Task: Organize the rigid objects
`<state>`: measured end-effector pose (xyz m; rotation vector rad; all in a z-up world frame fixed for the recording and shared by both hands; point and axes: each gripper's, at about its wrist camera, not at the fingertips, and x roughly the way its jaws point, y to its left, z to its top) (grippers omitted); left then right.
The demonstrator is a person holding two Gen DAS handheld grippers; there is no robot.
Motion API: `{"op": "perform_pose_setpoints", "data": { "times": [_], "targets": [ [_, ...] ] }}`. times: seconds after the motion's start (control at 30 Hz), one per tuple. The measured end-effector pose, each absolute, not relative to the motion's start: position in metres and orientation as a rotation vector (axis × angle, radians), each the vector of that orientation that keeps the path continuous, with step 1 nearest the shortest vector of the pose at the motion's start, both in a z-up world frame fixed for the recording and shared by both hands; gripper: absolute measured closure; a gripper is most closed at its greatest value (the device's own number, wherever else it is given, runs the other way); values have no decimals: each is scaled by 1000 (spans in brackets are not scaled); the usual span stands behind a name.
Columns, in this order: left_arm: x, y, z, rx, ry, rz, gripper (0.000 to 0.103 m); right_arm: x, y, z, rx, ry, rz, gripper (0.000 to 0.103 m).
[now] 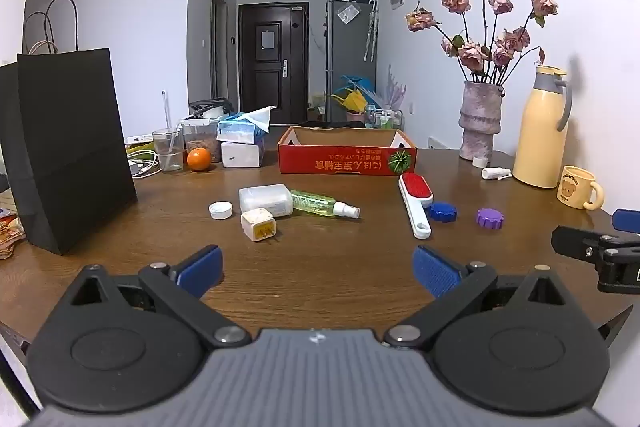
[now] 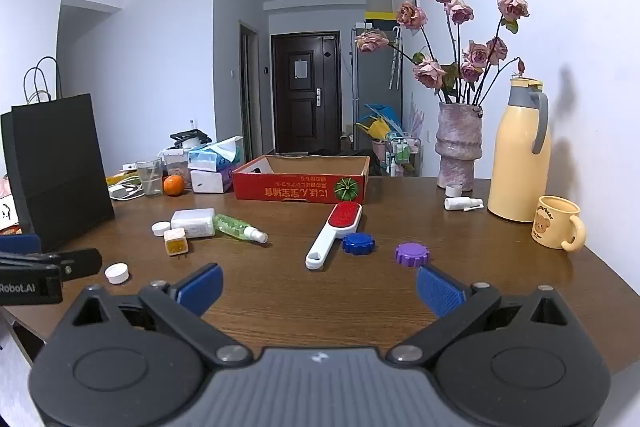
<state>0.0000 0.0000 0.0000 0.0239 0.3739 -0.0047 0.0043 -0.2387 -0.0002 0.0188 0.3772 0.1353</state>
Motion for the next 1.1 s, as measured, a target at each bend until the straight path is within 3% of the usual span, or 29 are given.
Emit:
{"op": "perform_pose_setpoints", "data": {
  "times": [1.1],
  "targets": [
    [0, 0, 0, 6, 370, -6, 0, 4, -237, -1, 13, 358, 135, 0]
  ]
}}
